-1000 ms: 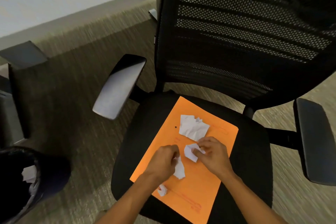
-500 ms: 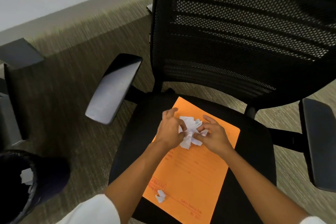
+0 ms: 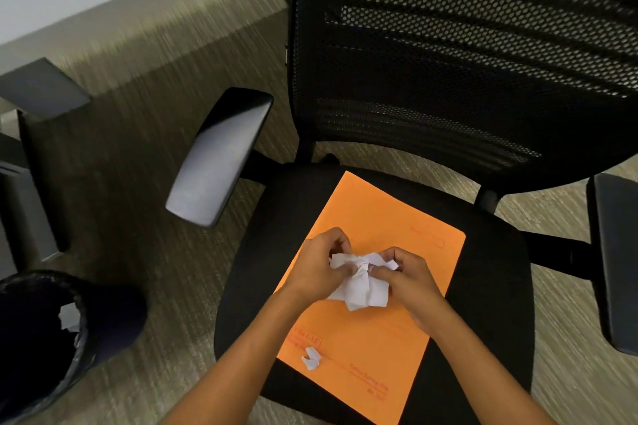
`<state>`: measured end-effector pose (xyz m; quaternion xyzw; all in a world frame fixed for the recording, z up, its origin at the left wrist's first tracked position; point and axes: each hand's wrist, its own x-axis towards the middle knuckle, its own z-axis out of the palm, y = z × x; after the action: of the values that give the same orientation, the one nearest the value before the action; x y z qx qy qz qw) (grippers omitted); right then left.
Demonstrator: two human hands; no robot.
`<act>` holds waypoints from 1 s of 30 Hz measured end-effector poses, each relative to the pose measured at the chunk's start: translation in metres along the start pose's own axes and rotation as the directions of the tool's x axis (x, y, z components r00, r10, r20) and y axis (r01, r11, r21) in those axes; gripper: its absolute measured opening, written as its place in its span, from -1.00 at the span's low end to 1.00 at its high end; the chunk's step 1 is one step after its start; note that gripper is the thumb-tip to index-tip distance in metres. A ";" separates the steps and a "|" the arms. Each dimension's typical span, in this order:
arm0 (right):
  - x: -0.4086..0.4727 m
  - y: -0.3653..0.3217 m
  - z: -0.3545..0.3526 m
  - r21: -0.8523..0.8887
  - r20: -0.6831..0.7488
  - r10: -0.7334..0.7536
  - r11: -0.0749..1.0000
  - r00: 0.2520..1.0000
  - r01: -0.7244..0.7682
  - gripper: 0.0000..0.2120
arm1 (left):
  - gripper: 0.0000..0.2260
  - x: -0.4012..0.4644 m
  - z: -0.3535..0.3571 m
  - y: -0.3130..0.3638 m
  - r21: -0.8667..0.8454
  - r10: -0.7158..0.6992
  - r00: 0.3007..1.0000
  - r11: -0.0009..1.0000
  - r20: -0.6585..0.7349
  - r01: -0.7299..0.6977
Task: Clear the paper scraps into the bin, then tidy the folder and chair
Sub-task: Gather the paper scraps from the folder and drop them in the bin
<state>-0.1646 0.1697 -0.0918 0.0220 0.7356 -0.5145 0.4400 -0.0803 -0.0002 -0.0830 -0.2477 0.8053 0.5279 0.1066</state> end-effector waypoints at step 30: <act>-0.111 -0.031 0.216 -0.073 0.433 0.043 0.997 0.900 -0.012 -0.83 | -0.61 -0.213 -0.120 -0.092 -0.697 -0.296 0.925 0.715 -0.239 0.049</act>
<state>0.0228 0.0342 -0.0122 -0.0980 0.6359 -0.4745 0.6007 0.1593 -0.0771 -0.0133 -0.4300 0.5349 0.7229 -0.0798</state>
